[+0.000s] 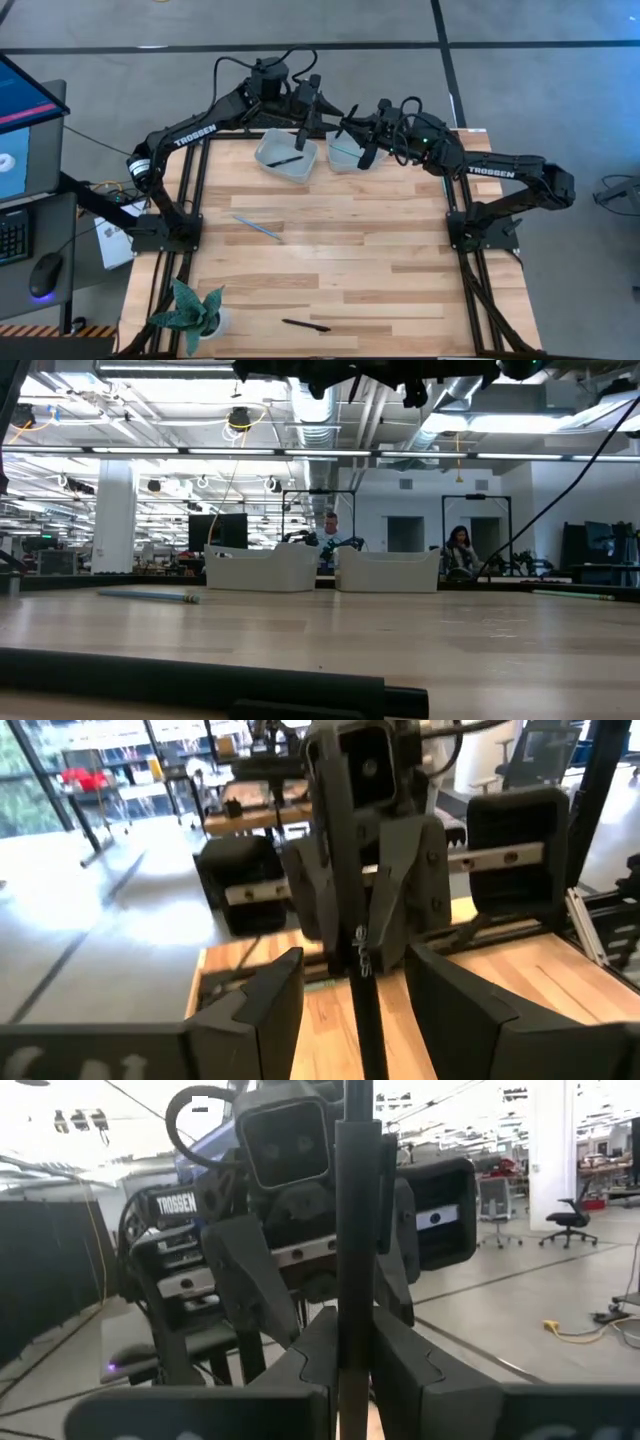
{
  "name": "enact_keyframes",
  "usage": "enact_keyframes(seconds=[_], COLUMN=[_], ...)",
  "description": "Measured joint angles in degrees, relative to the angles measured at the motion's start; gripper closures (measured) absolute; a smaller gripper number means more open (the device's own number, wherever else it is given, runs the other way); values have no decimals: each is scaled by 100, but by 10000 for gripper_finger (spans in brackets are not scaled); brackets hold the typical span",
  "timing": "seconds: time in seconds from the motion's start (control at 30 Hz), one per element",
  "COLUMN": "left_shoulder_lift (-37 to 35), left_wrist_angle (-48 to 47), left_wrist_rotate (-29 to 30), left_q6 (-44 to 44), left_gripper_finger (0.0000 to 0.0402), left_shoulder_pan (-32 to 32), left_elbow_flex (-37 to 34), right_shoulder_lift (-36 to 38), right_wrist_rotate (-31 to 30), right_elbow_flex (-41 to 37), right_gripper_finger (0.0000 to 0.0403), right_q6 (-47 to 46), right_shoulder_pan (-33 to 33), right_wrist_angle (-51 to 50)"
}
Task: Sort pens & pencils
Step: Put the top black pen into the left gray bin
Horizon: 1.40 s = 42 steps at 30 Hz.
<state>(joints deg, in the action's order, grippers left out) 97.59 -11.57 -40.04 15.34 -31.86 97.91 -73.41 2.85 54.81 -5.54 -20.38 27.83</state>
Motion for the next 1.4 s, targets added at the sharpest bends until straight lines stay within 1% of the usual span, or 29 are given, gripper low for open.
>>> enact_keyframes(seconds=[0.17,0.37,0.47,0.63,0.77,0.9,1.0,1.17,1.23,1.4], left_shoulder_lift=[-1,-3,-3,-6,-8,-10,-10,-12,-12,-12], left_wrist_angle=[-354,-352,-352,-352,-351,-351,-272,-87,-25,178], left_wrist_rotate=[-96,-502,-577,-425,-402,-93,-57,-47,-45,-47], left_q6=[-8,-7,-1,174,223,224,146,-373,-448,-562], left_gripper_finger=[234,234,228,199,164,126,106,97,97,97], left_shoulder_pan=[-81,-103,-103,-103,-103,-89,-84,-85,-85,-85], left_elbow_flex=[0,0,0,0,0,0,0,0,0,0], right_shoulder_lift=[0,0,0,0,0,0,0,0,0,0], right_wrist_rotate=[-7,-8,-9,-9,-9,-9,-10,-51,-164,-186], right_elbow_flex=[0,0,0,0,0,0,0,0,0,0], right_gripper_finger=[340,340,340,340,340,340,340,340,340,340], right_q6=[7,55,111,111,111,123,157,166,167,159], right_shoulder_pan=[-2,0,-1,0,0,0,-2,-2,0,-2], right_wrist_angle=[-105,-98,-141,-227,-220,-216,-216,-293,-362,-406])
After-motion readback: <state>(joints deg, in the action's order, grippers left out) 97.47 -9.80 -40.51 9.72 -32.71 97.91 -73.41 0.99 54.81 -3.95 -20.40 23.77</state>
